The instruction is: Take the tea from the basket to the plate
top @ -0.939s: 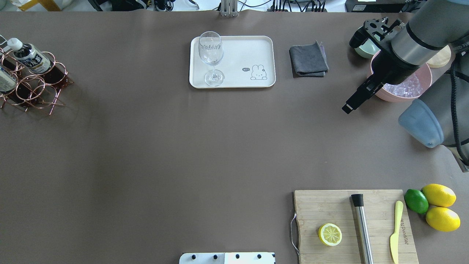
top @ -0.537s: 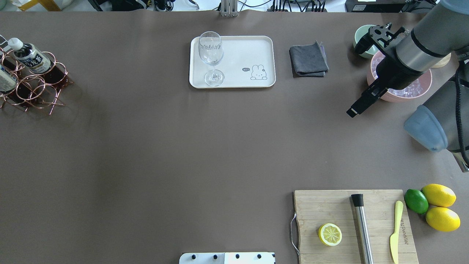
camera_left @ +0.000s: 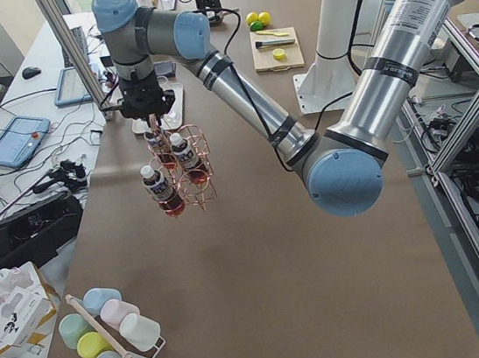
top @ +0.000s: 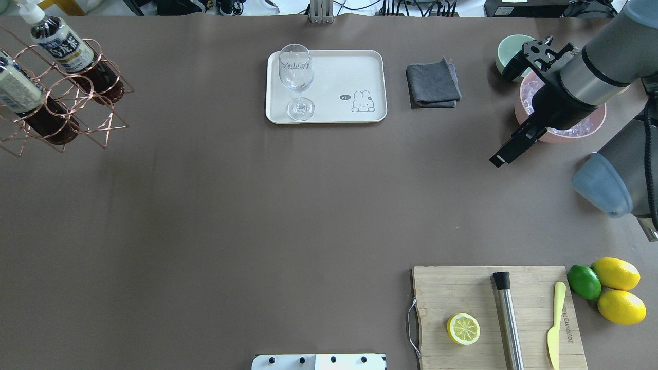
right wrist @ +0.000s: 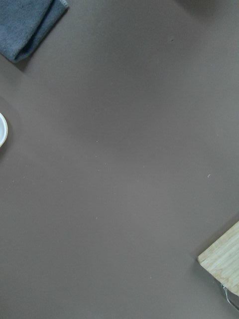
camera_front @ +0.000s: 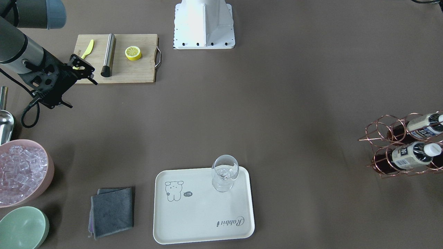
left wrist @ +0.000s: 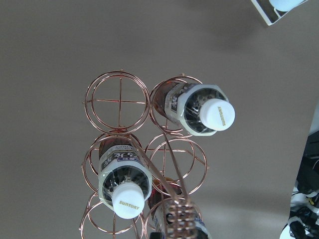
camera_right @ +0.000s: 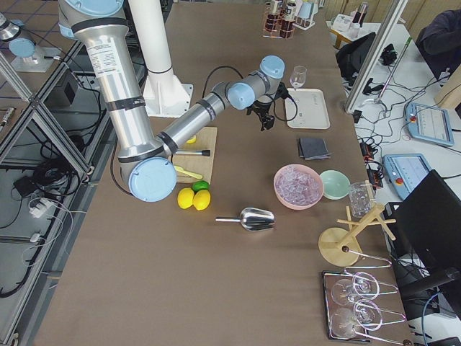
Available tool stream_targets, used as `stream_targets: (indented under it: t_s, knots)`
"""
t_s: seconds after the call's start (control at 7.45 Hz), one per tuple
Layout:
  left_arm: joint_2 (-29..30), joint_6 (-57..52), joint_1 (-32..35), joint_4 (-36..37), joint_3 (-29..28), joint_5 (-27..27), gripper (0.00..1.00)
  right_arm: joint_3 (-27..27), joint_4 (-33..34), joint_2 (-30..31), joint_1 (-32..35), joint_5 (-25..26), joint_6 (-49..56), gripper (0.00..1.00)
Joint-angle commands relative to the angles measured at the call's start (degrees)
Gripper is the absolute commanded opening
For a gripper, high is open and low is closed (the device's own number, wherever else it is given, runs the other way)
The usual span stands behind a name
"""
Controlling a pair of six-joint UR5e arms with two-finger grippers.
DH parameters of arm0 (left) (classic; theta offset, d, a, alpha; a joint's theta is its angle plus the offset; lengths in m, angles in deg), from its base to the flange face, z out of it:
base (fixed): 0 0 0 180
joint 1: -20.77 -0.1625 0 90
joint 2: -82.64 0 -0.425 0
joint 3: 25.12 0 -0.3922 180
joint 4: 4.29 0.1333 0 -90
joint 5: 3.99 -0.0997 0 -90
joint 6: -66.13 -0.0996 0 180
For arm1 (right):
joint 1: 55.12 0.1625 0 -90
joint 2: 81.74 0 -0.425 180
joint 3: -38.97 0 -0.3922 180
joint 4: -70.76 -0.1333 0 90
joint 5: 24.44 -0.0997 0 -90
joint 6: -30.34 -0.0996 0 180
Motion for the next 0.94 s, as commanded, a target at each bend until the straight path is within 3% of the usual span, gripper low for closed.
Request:
stream_targets:
  t_s: [0.0, 0.54, 0.8]
  knots:
    - [5.7, 14.4, -6.9, 0.6, 5.5, 1.2, 0.0, 0.0, 0.0, 0.0, 0.0, 0.1, 0.0, 1.0]
    - [14.9, 29.1, -17.6, 0.2, 5.5, 1.0, 0.0, 0.0, 0.0, 0.0, 0.0, 0.6, 0.0, 1.0]
    - [19.2, 37.4, -25.7, -2.0, 5.0, -4.6, 0.0, -0.1, 0.0, 0.2, 0.0, 0.6, 0.0, 1.0]
